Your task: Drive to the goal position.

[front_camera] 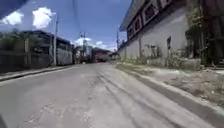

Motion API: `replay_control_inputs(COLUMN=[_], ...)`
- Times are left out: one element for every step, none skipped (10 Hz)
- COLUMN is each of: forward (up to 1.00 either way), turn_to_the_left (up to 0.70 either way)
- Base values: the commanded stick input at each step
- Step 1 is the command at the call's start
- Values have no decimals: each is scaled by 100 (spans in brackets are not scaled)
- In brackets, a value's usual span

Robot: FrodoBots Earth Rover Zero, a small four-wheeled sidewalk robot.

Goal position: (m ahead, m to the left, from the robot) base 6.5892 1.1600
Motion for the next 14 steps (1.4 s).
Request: replay_control_inputs(forward=[85, 85, 85, 85, 85, 85, 85, 85, 85, 85, 85, 85, 85, 85], turn_to_the_left=[2, 1, 0, 0, 0, 0, 0, 0, 0, 0, 0, 0, 0, 0])
